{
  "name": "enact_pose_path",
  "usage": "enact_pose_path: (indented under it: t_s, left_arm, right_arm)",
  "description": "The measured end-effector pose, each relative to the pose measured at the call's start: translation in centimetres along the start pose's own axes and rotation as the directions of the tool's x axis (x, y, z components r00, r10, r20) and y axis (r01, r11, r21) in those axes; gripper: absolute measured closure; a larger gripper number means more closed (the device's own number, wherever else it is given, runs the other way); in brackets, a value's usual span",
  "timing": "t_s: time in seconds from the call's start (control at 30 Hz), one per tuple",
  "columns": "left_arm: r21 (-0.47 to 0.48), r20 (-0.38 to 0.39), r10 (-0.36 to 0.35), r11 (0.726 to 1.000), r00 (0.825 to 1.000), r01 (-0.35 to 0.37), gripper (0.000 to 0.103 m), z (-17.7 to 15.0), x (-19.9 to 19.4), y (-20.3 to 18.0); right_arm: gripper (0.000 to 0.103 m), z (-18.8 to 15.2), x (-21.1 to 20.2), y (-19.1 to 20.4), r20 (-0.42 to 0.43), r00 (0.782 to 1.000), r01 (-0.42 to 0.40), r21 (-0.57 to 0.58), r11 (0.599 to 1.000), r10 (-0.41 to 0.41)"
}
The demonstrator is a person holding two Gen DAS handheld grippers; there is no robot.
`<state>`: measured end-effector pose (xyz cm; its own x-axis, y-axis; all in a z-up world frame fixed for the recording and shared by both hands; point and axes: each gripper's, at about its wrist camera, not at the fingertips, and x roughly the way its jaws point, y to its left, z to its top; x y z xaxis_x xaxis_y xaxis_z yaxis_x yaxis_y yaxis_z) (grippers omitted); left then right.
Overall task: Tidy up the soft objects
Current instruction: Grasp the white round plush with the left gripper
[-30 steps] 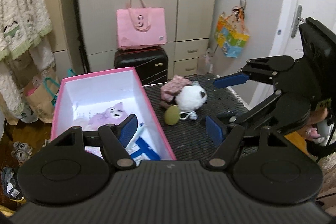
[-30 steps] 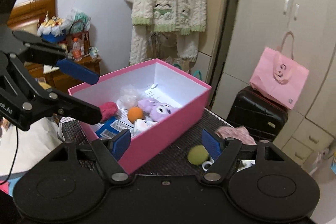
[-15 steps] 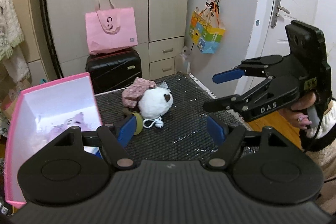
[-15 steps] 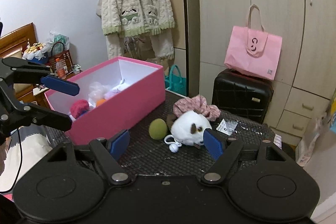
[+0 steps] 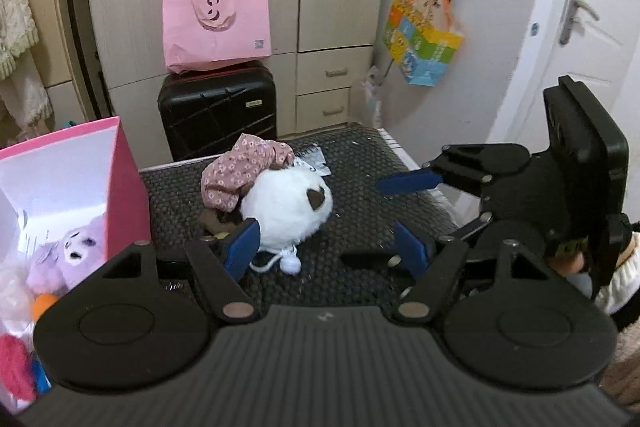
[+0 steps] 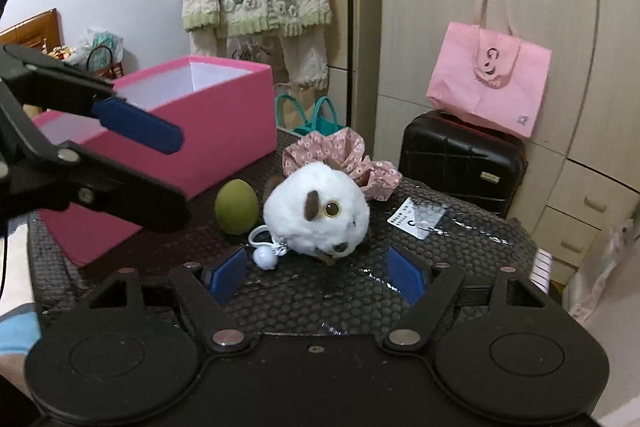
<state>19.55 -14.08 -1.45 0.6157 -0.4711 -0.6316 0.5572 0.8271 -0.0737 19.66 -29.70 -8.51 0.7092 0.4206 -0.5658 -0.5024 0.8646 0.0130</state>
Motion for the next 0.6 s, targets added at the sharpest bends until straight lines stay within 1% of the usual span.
enact_pose_path:
  t_s: [0.03, 0.1, 0.23, 0.27, 0.33, 0.4, 0.47, 0.53, 0.6]
  left_arm:
    - [-0.004, 0.003, -0.007, 1.0, 1.0, 0.007, 0.03, 0.1, 0.7, 0.0]
    - [-0.023, 0.032, -0.056, 0.998, 0.998, 0.057, 0.03, 0.2, 2.0, 0.3]
    - [-0.088, 0.02, -0.073, 0.993, 0.997, 0.075, 0.03, 0.4, 4.6, 1.1]
    - [-0.104, 0.014, -0.067, 0.992, 0.998, 0.068, 0.03, 0.4, 5.3, 1.3]
    - [-0.112, 0.014, -0.028, 0.993, 1.0, 0.03, 0.03, 0.3, 6.3, 1.4]
    - [-0.089, 0.027, 0.052, 0.995, 0.998, -0.05, 0.03, 0.1, 7.2, 1.2]
    - [-0.04, 0.051, 0.139, 0.99, 0.989, -0.137, 0.027, -0.2, 7.7, 0.9]
    - [-0.025, 0.051, 0.167, 0.986, 0.985, -0.166, 0.027, -0.2, 8.1, 0.9]
    - [-0.05, 0.045, 0.151, 0.988, 0.987, -0.149, 0.027, -0.3, 8.3, 1.2]
  right_arm:
    - [0.021, 0.0, 0.6, -0.1, -0.001, 1.0, -0.007, -0.005, 1.0, 0.007]
    - [0.021, 0.0, 2.1, -0.6, -0.004, 1.0, -0.019, -0.014, 1.0, 0.018]
    - [0.021, 0.0, 4.1, -1.2, -0.008, 0.999, -0.041, -0.039, 0.998, 0.041]
    - [0.021, 0.0, 4.4, -1.3, -0.003, 0.999, -0.043, -0.048, 0.998, 0.043]
    - [0.021, -0.1, 5.1, -1.5, 0.006, 0.998, -0.061, -0.064, 0.996, 0.062]
    - [0.021, -0.1, 5.9, -1.5, -0.003, 0.997, -0.073, -0.076, 0.994, 0.073]
    - [0.019, -0.1, 6.3, -1.7, 0.004, 0.997, -0.08, -0.081, 0.994, 0.08]
    - [0.019, 0.1, 6.6, -1.9, 0.003, 0.995, -0.103, -0.08, 0.991, 0.104]
    - [0.019, 0.1, 6.8, -2.0, 0.003, 0.993, -0.121, -0.086, 0.989, 0.121]
